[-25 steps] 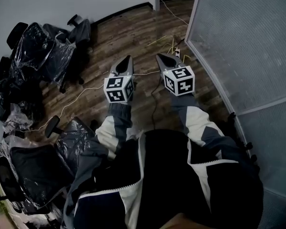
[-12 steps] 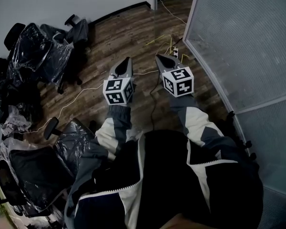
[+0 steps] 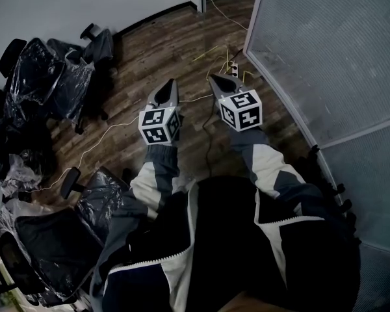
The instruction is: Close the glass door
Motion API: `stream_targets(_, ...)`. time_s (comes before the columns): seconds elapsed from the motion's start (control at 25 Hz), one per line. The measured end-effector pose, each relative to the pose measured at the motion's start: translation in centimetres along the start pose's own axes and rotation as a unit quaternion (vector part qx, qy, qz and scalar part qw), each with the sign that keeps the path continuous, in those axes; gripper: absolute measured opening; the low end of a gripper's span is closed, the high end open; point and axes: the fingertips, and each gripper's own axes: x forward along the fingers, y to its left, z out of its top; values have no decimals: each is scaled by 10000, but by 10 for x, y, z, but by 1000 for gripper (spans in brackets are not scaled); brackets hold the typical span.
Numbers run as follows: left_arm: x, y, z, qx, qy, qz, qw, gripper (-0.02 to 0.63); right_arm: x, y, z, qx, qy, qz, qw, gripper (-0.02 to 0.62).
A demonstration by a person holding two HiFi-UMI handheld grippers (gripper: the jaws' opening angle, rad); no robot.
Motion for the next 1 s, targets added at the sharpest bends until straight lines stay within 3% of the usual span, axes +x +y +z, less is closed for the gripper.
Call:
stream_targets(0.24,-8,19,-4,-132,16,-103,9999,5,10,13,0,-37,26,-88,10000,5)
stream_targets(0.56,-22,83,-18,-273,91,11,9996,3,45,32,0,-98,88,-308,9994,5)
stream_targets(0.76,-11,108,-25,-351,152,151,9992,3,75,34,-3,-98,191,-123,9997,5)
stream_targets(1.0,34,131,-24,-390,170,349,9985,5,129,5,4,-98,215,201,9995,5)
